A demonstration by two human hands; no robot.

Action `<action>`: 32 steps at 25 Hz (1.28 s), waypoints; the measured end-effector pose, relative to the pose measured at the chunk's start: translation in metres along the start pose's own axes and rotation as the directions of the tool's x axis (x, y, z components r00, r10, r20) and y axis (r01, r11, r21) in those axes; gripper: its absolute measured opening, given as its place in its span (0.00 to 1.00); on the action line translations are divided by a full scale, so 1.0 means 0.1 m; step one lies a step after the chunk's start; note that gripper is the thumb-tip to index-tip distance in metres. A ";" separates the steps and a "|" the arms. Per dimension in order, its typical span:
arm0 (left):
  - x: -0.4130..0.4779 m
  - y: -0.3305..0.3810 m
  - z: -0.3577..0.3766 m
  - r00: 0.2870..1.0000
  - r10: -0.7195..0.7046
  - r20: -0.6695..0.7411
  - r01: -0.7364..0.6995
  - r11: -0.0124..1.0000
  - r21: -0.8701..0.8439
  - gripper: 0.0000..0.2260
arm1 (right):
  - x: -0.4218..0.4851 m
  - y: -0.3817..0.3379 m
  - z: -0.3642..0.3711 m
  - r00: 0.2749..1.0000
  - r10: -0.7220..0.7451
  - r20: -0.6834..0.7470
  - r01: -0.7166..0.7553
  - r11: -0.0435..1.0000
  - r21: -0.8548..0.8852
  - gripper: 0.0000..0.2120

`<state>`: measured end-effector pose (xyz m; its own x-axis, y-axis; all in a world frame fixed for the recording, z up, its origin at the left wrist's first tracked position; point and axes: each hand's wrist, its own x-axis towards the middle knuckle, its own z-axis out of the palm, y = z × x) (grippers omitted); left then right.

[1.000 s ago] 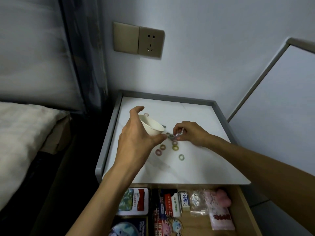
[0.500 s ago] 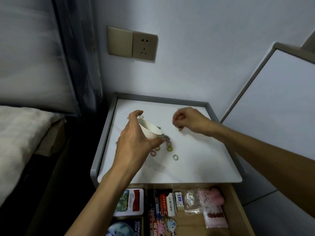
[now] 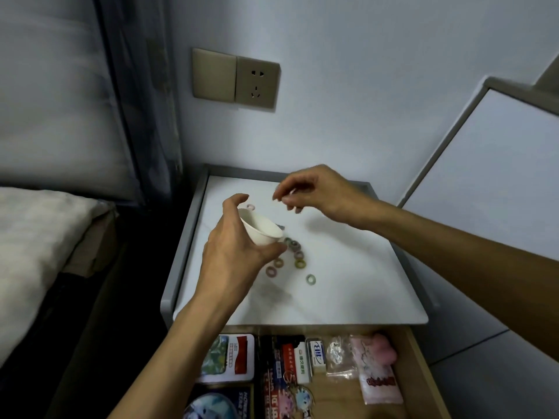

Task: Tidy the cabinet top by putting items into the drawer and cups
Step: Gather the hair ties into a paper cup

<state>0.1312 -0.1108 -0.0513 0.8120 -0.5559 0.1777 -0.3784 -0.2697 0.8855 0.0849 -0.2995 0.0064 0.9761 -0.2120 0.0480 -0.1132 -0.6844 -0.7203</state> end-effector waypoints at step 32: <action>-0.02 0.00 0.00 1.000 0.013 -0.001 -0.013 0.999 -0.034 0.40 | -0.25 -0.39 0.08 0.998 -0.046 0.045 0.041 0.993 0.111 0.08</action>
<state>0.1297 -0.1099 -0.0515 0.8075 -0.5586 0.1897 -0.3737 -0.2356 0.8971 0.0660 -0.2620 0.0282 0.9876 -0.1486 0.0499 -0.0519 -0.6105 -0.7903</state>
